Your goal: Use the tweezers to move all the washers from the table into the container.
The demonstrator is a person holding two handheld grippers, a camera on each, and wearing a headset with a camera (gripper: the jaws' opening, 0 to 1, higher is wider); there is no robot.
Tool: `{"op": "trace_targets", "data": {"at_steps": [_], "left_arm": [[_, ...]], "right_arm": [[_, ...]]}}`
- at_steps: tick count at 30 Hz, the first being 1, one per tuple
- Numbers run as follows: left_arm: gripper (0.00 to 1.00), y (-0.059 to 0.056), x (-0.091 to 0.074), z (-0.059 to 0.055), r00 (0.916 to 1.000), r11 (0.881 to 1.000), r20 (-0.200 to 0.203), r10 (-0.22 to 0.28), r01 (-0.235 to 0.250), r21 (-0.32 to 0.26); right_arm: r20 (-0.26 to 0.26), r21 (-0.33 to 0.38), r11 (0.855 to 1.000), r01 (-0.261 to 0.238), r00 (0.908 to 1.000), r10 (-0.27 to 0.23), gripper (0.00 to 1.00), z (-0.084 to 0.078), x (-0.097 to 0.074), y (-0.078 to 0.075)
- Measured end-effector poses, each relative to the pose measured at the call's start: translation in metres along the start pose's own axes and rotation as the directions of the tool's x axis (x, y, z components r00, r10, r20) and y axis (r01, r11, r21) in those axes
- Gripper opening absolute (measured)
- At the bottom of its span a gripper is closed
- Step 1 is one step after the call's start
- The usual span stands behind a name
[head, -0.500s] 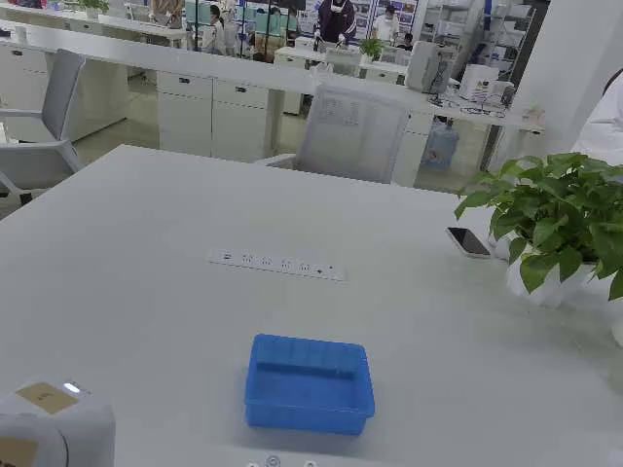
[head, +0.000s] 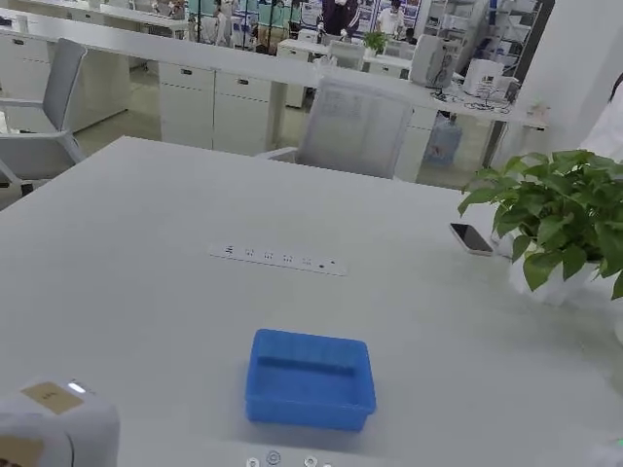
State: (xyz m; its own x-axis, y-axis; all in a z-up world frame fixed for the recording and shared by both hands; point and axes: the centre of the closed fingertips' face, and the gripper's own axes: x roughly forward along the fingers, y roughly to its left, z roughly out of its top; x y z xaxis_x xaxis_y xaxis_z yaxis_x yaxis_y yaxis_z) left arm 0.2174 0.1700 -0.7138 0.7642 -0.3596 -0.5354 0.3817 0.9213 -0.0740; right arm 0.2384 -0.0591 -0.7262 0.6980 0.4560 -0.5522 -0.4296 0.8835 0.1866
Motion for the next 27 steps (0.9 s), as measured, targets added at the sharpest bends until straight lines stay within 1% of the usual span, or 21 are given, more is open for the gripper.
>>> {"op": "trace_targets", "data": {"at_steps": [5, 14, 22, 25, 27], "left_arm": [[0.96, -0.0007, -0.0008, -0.0010, 1.0000, 1.000, -0.005, 0.002, -0.002, 0.010], [0.96, -0.0018, -0.0023, 0.0016, 1.0000, 1.000, 0.007, 0.002, -0.002, 0.013], [0.96, -0.0017, -0.0032, 0.0025, 1.0000, 1.000, 0.010, -0.001, 0.000, 0.014], [0.95, -0.0026, -0.0026, 0.0034, 0.9999, 1.000, 0.011, -0.010, 0.010, 0.024], [0.91, -0.0049, -0.0023, 0.0028, 0.9996, 0.999, 0.007, -0.028, 0.028, 0.031]], "right_arm": [[0.005, 0.000, 1.000, 0.002, 1.0000, -0.002, 0.94, 0.0012, -0.0007, -0.0023], [0.007, -0.008, 1.000, 0.000, 1.0000, 0.000, 0.94, 0.0018, -0.0019, 0.0003], [0.018, -0.009, 1.000, 0.004, 0.9998, -0.004, 0.94, 0.0028, -0.0035, -0.0014], [0.013, -0.007, 1.000, 0.004, 0.9999, -0.004, 0.94, 0.0016, -0.0028, -0.0017], [0.010, -0.004, 1.000, 0.002, 0.9999, -0.002, 0.94, 0.0007, -0.0023, -0.0010]]}}
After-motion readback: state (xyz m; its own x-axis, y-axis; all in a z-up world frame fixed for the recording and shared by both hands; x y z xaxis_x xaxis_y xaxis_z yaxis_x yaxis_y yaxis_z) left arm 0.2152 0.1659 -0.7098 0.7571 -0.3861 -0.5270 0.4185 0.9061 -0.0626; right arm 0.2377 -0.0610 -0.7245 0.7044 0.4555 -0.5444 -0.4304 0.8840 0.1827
